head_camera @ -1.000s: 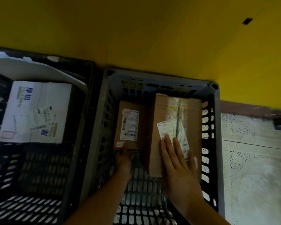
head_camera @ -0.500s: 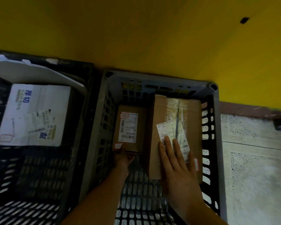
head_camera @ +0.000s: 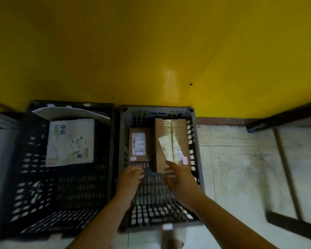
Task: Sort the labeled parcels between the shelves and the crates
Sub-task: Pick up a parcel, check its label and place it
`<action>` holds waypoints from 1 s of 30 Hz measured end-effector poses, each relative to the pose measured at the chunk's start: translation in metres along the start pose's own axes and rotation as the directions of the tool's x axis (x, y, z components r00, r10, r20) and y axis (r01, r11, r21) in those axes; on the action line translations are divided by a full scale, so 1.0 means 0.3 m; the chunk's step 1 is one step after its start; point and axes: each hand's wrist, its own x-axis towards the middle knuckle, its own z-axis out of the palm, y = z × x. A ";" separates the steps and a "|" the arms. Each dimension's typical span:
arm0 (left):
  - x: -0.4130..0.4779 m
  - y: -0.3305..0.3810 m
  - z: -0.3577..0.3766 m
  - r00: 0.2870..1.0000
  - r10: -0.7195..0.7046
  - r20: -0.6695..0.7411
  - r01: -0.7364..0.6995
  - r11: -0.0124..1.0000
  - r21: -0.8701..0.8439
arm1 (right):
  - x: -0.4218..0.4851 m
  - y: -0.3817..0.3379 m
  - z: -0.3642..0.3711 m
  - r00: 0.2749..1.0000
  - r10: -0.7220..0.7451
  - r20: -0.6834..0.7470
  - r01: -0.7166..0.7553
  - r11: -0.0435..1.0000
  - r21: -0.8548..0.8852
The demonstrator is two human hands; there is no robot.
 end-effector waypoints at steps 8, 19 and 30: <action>-1.013 0.486 -0.366 0.956 0.285 0.061 -0.285 0.958 -0.006 | -0.805 -0.681 -0.310 0.980 -0.061 -0.188 0.128 0.922 0.365; -1.960 0.611 -0.648 0.749 0.632 -0.198 -0.658 0.743 -0.119 | -1.413 -1.157 -0.453 0.893 -0.445 0.064 0.297 0.692 0.658; -2.690 0.244 -0.690 0.267 0.390 -0.881 -0.908 0.408 -0.095 | -1.813 -1.511 -0.372 0.388 -0.794 0.468 0.453 0.607 0.653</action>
